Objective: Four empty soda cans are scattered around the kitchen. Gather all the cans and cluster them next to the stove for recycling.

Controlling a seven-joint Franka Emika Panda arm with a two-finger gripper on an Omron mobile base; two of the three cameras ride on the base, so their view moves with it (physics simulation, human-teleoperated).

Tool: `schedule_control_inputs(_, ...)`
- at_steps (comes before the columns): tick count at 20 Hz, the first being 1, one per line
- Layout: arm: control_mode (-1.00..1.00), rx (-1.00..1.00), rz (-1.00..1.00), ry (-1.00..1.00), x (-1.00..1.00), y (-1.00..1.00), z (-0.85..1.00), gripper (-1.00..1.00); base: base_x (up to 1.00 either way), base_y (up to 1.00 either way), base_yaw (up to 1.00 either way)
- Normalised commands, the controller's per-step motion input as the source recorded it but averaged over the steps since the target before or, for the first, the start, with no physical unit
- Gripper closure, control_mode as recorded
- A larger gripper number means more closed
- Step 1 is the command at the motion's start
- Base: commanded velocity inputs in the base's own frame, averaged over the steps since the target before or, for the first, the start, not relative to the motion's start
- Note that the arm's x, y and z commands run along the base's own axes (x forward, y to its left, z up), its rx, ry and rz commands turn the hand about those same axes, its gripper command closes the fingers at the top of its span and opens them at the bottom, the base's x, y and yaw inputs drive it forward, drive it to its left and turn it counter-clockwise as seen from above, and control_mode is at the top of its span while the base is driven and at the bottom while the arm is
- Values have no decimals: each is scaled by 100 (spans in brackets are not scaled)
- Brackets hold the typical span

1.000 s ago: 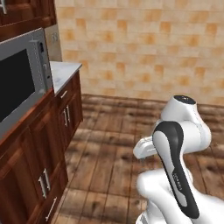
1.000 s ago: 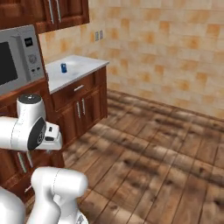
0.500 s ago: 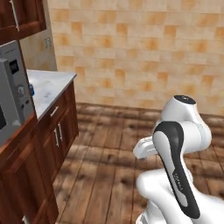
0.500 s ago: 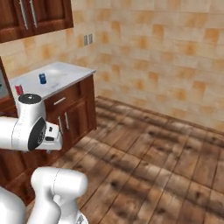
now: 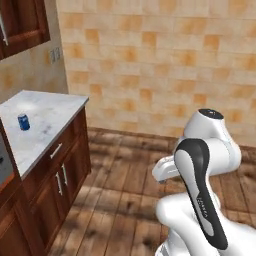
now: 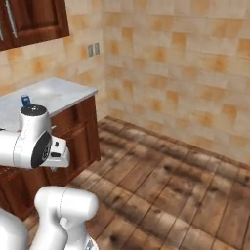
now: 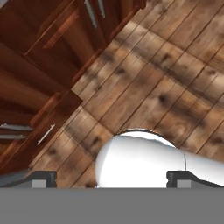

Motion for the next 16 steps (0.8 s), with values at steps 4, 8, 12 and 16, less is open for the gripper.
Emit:
schedule_control_inputs(4,100,0,0,0,0,0,0,-100,100,0,51)
schedule_control_inputs(8,100,0,0,0,0,0,0,-100,100,-25,59)
schedule_control_inputs(12,100,0,0,0,0,0,0,-100,100,-48,58)
schedule_control_inputs(16,100,0,0,0,0,0,0,-100,100,-42,65)
